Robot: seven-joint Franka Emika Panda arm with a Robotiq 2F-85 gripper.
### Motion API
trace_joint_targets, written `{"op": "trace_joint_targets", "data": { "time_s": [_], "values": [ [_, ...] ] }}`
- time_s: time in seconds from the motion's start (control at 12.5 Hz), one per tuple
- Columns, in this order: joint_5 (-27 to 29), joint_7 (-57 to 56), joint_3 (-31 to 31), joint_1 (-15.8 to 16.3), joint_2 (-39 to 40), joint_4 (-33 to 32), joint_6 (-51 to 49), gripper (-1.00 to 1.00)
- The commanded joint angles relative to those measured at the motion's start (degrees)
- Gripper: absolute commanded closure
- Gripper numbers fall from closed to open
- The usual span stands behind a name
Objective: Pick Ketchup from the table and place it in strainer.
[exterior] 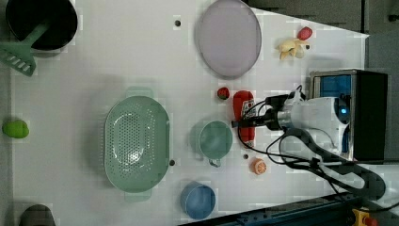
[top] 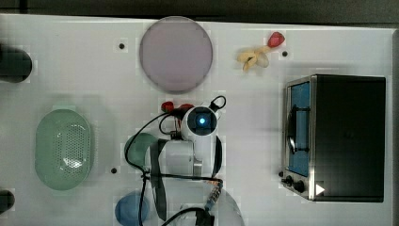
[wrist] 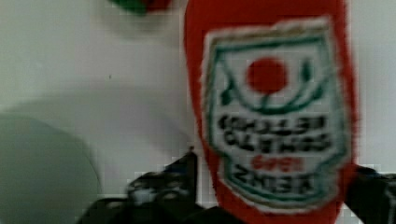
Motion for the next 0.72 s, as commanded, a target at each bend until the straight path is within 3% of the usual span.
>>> {"op": "trace_joint_targets", "data": {
  "time_s": [0.08, 0.4, 0.72],
  "values": [
    [-0.16, -2.09, 0.66, 0.27, -2.33, 1.35, 1.22, -0.25],
    [-0.16, -2.07, 1.00, 0.39, -7.59, 1.71, -0.81, -0.25],
    [-0.12, -1.11, 3.40, 0.71, -18.52, 4.24, -14.15, -0.25]
  ]
}}
